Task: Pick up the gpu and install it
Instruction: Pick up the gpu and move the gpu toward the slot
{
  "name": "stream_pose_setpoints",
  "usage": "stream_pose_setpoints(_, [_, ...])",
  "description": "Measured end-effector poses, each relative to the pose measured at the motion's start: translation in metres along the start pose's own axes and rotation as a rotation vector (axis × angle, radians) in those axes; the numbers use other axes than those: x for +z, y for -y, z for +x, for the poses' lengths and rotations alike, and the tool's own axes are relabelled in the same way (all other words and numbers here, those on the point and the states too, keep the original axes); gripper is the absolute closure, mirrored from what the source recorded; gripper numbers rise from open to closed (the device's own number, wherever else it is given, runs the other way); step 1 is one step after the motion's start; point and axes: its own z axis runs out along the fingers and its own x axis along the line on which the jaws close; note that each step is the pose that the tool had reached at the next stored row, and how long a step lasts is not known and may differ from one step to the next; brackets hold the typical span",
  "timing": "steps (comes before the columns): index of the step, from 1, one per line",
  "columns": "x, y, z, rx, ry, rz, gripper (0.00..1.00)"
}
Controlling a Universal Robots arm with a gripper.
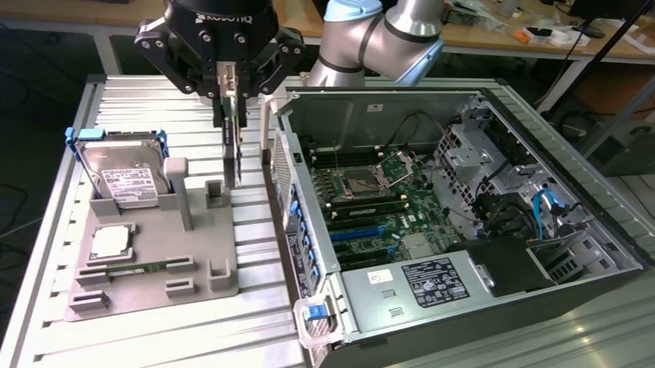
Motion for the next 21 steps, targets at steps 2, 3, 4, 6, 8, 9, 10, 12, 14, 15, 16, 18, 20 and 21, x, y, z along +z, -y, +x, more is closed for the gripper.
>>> stream_pose_setpoints(2, [0.0001,0.0,-0.001,0.0,-0.0001,0.0,0.73])
stream_pose_setpoints(3, [0.0001,-0.0001,-0.001,0.0,-0.0001,-0.0001,0.73])
stream_pose_setpoints(4, [0.0001,-0.0001,-0.003,0.0,-0.0004,0.0,0.73])
stream_pose_setpoints(6, [0.0001,-0.0003,-0.005,0.0,-0.0006,0.0,0.73])
stream_pose_setpoints(8, [0.0002,-0.0003,-0.006,0.0,-0.0006,0.0,0.73])
stream_pose_setpoints(9, [0.0002,-0.0003,-0.006,0.0,-0.0007,0.0,0.73])
stream_pose_setpoints(10, [0.0002,-0.0004,-0.007,0.0,-0.0007,-0.0001,0.73])
stream_pose_setpoints(12, [0.0002,-0.0005,-0.008,0.0,-0.0008,0.0,0.73])
stream_pose_setpoints(14, [0.0002,-0.0005,-0.009,0.0,-0.0011,0.0001,0.73])
stream_pose_setpoints(15, [0.0003,-0.0006,-0.01,0.0,-0.0011,0.0,0.73])
stream_pose_setpoints(16, [0.0003,-0.0006,-0.011,0.0,-0.0012,0.0001,0.73])
stream_pose_setpoints(18, [0.0003,-0.0006,-0.012,0.0,-0.0013,0.0001,0.73])
stream_pose_setpoints(20, [0.0003,-0.0006,-0.012,0.0,-0.0014,0.0001,0.73])
stream_pose_setpoints(21, [0.0003,-0.0007,-0.012,0.0,-0.0014,0.0001,0.73])
